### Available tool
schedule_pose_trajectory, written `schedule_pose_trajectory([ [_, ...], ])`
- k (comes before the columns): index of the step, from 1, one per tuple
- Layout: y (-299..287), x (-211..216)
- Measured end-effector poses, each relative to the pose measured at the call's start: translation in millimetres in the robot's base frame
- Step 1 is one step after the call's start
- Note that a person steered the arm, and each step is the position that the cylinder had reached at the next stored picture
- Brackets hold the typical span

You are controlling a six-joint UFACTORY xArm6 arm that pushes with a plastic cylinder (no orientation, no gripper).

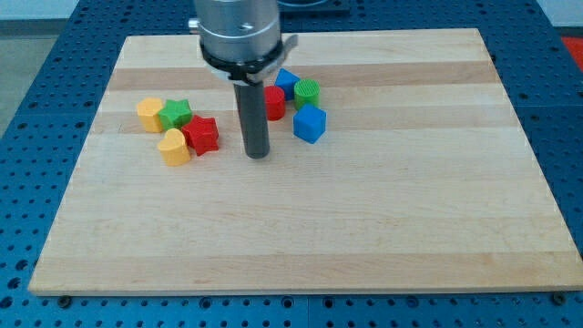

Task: Move the blue cube diagonal to the bottom right of the red circle

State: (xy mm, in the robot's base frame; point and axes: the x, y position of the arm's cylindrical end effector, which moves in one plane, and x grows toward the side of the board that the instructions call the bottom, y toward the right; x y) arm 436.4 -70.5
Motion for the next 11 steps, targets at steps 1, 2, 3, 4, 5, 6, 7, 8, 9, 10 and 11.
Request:
schedule_pose_trajectory([
  [1, -2.2, -23.8],
  [2, 7.8, -36.5],
  [3, 27.9, -38.8],
  [4, 45.6, -41.6],
  [5, 57.3, -59.4],
  [6, 66.2, -73.6],
  [7, 67.7, -72.2],
  [8, 67.7, -57.1],
  [9, 71.2, -49.2],
  [10, 88.7, -50.5],
  [11, 97.7, -50.5],
])
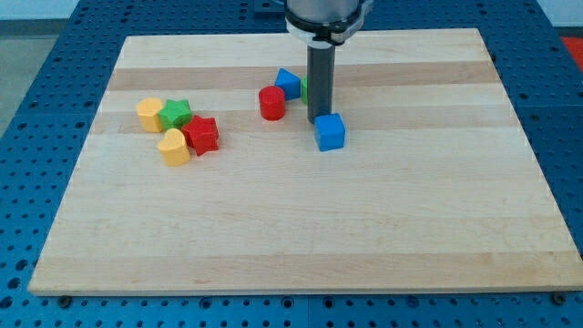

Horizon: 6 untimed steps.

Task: Move the blue cube diagonal to the bottom right of the red circle

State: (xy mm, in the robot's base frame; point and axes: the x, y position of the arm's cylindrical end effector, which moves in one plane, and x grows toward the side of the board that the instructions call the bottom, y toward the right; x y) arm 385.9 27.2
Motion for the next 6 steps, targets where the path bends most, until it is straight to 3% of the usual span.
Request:
schedule_pose_trajectory([
  [2, 62.6, 6.5],
  [4, 63.0, 40.6],
  [6, 41.5, 38.9],
])
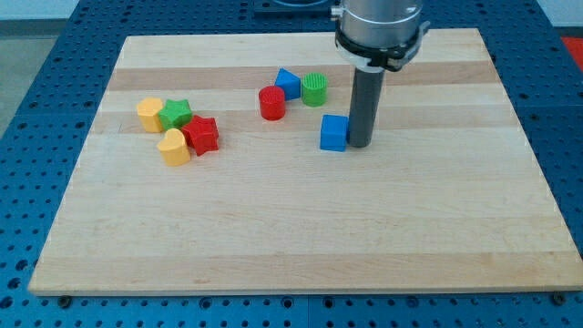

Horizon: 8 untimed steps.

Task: Move the blue cube diagonal to the bottom right of the red circle

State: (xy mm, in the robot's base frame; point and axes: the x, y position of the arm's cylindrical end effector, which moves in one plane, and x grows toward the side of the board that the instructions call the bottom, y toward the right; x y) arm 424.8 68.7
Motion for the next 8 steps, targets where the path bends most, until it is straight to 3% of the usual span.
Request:
schedule_pose_trajectory([
  [2, -1.8, -27.1],
  [5, -22.8, 48.8],
  [6, -46.5, 46.8],
  [8, -32.9, 15.1],
])
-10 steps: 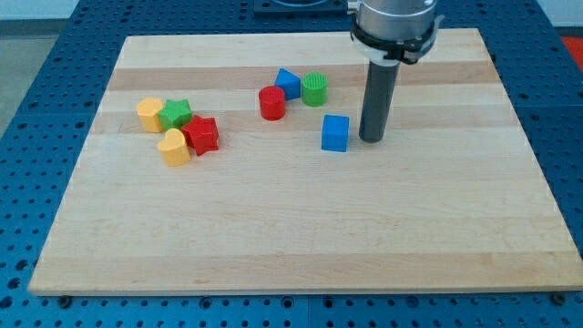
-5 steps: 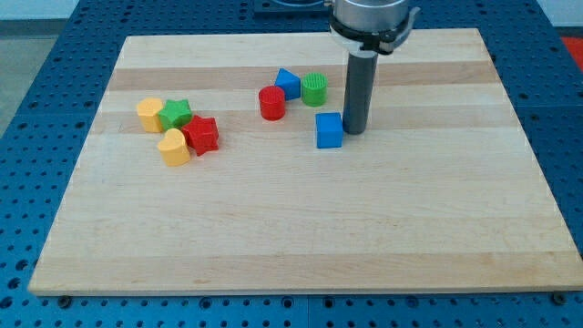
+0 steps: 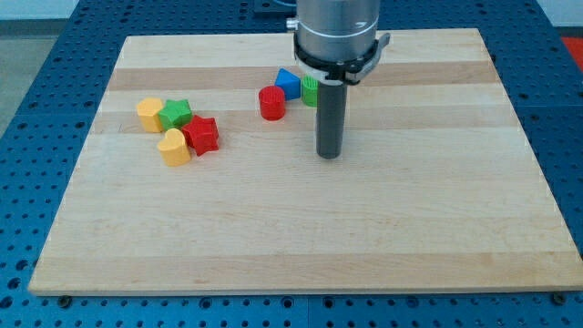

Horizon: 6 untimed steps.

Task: Move the blue cube diagonal to the bottom right of the red circle

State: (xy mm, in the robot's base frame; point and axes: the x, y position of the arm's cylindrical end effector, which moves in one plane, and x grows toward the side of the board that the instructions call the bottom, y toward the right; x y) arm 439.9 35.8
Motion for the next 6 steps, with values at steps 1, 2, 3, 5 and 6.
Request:
schedule_pose_trajectory([
  [1, 1.2, -12.8],
  [2, 2.5, -16.6],
  [3, 15.6, -16.6],
  [5, 37.2, -24.3],
  [6, 37.2, -41.2],
])
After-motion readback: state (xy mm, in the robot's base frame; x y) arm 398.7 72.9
